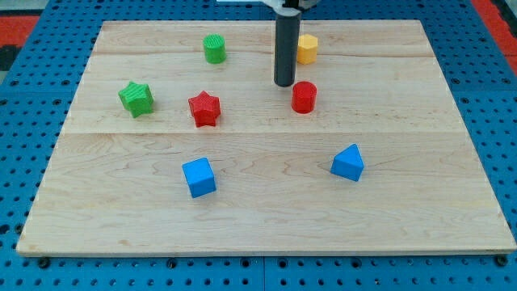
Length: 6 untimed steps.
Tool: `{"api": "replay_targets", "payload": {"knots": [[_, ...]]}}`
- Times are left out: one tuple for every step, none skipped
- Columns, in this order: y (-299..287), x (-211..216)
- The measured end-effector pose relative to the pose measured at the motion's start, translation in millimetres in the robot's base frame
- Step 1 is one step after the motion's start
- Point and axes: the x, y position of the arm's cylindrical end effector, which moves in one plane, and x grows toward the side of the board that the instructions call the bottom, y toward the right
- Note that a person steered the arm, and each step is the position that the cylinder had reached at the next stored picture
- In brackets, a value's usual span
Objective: Move the red circle towards down
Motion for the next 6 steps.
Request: {"api": "replay_targets", "payload": {"knots": [[7,-5],[34,-2],[26,2],[36,33],[18,59],[83,62]]}}
